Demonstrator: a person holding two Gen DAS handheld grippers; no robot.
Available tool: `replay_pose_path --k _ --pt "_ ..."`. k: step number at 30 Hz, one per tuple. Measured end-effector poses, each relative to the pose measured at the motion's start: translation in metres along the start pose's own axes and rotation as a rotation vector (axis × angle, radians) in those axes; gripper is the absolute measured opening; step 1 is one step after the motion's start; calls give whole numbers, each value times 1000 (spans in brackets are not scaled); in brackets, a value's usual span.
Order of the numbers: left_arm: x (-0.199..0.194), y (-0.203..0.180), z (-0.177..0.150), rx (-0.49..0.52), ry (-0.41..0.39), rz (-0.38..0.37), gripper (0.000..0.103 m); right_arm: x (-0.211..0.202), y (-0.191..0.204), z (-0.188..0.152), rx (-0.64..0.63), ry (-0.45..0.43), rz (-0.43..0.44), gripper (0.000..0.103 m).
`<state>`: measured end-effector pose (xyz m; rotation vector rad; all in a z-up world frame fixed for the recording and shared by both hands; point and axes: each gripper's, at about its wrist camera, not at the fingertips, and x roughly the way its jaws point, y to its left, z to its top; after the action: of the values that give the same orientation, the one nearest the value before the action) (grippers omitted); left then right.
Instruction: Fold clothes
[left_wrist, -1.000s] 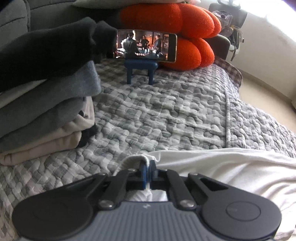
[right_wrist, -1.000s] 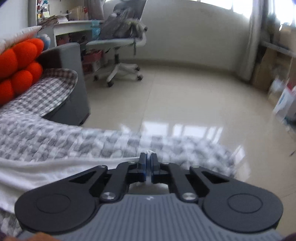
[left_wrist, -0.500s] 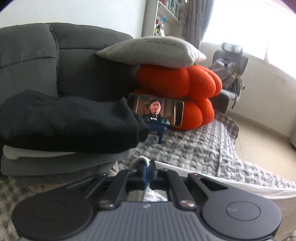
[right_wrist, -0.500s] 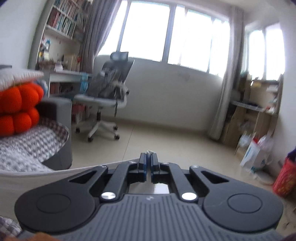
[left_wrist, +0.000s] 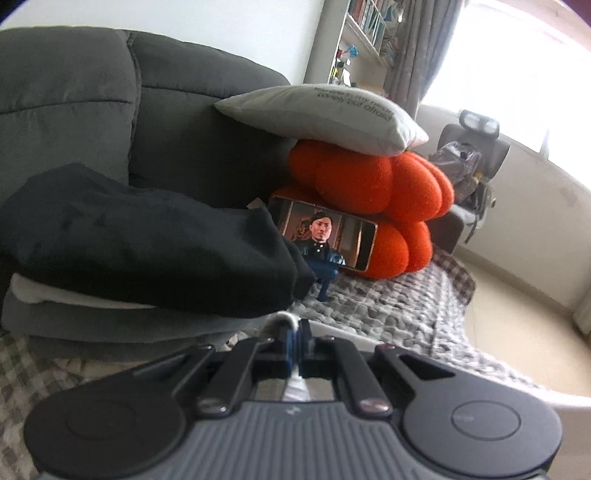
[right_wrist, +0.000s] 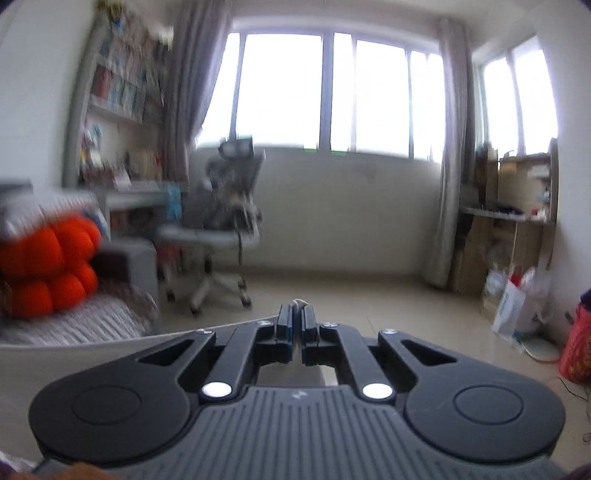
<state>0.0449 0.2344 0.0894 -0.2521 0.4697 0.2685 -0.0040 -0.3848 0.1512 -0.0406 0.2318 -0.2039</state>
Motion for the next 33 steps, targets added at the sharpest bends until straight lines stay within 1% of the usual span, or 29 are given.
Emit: replay_pose_path --k 1,3,5,6,10,14,16,18,20,23,26,28,29,30,31,32,33 --pt "9 -4 -3 12 11 17 2 20 2 -8 -10 41 -11 3" --pt "26 -12 -9 43 34 49 2 73 6 -29 5 155 -21 4" --pt "39 -17 -13 63 45 72 3 122 16 -49 -26 246 -37 4" --pt "43 -18 -15 65 48 79 2 139 22 -55 -52 278 -41 4" --pt "52 -16 -15 57 49 109 3 194 38 -67 -47 383 -42 4" --pt "54 -11 -16 35 34 135 3 206 49 -61 -29 349 -25 4" --pt "58 -11 -19 34 38 145 3 211 53 -60 -24 357 -24 4" --pt "61 -12 -23 44 44 161 3 215 58 -64 -58 381 -22 4" --pt "65 -14 -26 55 44 170 3 218 62 -70 -102 415 -45 5" --pt "67 -17 -28 72 37 179 3 216 56 -74 -134 412 -112 5" --pt "68 -19 -28 86 28 180 3 209 40 -72 -111 380 -122 3" --pt "71 -19 -30 92 51 174 3 202 31 -72 -78 397 -94 3" --pt "73 -18 -31 96 65 177 3 199 28 -73 -66 419 -63 3" --pt "75 -18 -33 108 78 178 3 196 25 -74 -53 440 -35 7" --pt "78 -18 -35 122 91 179 3 190 21 -74 -26 450 -31 13" --pt "79 -19 -37 140 97 183 3 185 16 -75 3 461 -27 20" --pt "80 -19 -40 156 98 186 3 177 9 -77 53 473 -12 31"
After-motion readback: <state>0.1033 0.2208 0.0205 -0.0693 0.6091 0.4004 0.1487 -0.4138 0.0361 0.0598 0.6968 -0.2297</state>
